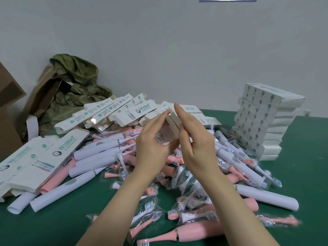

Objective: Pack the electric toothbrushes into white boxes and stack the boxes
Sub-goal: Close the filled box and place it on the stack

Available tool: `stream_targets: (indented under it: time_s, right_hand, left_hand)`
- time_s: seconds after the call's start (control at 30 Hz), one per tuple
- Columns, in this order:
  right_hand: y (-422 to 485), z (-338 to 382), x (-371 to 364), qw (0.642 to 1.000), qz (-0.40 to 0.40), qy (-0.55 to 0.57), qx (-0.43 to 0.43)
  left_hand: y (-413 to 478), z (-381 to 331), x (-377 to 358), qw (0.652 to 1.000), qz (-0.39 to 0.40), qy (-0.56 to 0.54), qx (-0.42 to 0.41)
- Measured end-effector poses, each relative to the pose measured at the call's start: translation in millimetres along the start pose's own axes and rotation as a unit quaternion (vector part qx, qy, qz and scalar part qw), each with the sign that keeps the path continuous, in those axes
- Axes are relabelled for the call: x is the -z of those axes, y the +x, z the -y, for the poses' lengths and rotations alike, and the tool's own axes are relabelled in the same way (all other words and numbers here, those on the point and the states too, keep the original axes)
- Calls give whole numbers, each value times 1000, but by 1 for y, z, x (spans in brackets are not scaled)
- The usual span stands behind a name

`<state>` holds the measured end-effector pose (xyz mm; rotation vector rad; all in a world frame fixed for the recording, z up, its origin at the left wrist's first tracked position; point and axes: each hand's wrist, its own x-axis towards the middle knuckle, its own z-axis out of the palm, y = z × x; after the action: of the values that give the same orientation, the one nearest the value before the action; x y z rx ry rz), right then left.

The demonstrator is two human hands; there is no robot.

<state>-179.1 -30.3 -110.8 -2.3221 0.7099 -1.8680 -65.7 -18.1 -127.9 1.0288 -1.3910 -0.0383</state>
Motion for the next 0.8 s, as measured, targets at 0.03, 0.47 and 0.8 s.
stream_targets:
  time_s: [0.03,0.47,0.8]
  right_hand:
    - [0,0,0,1000,2,-6,-2]
    - [-7,1,-9,992,90,-93,-13]
    - [-4,5,0,967,-108,158,-167]
  left_hand:
    - [0,0,0,1000,0,-1,2]
    - [0,-4,0,1000,-19,-17,0]
    - [8,-25,31,987,-62,-149,-8]
